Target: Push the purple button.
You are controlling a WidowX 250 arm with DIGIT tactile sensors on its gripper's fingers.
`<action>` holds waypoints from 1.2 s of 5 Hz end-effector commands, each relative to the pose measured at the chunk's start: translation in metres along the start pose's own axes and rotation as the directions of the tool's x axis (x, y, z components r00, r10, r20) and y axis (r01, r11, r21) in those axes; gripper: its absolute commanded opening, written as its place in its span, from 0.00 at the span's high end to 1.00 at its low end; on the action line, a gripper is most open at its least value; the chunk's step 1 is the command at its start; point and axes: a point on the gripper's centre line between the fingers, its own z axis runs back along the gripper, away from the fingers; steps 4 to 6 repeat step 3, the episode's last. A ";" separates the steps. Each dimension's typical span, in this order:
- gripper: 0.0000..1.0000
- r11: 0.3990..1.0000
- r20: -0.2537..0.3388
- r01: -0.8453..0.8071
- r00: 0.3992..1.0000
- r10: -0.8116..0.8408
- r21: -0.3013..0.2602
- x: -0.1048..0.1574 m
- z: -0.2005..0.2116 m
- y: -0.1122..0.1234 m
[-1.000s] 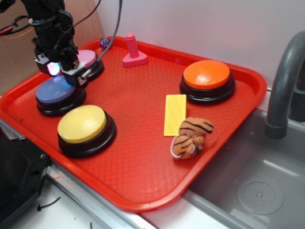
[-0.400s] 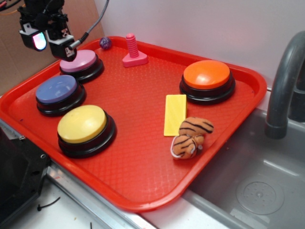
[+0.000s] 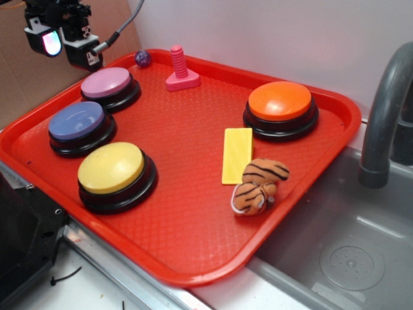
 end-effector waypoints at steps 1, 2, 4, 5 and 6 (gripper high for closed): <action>0.00 1.000 0.075 0.018 0.997 -0.018 0.007 0.006 0.029 0.003; 0.00 1.000 0.099 0.009 0.995 -0.008 -0.007 0.005 0.039 0.001; 0.00 1.000 0.116 0.009 0.993 -0.008 -0.011 0.002 0.049 -0.001; 0.00 1.000 0.116 0.009 0.993 -0.008 -0.011 0.002 0.049 -0.001; 0.00 1.000 0.116 0.009 0.993 -0.008 -0.011 0.002 0.049 -0.001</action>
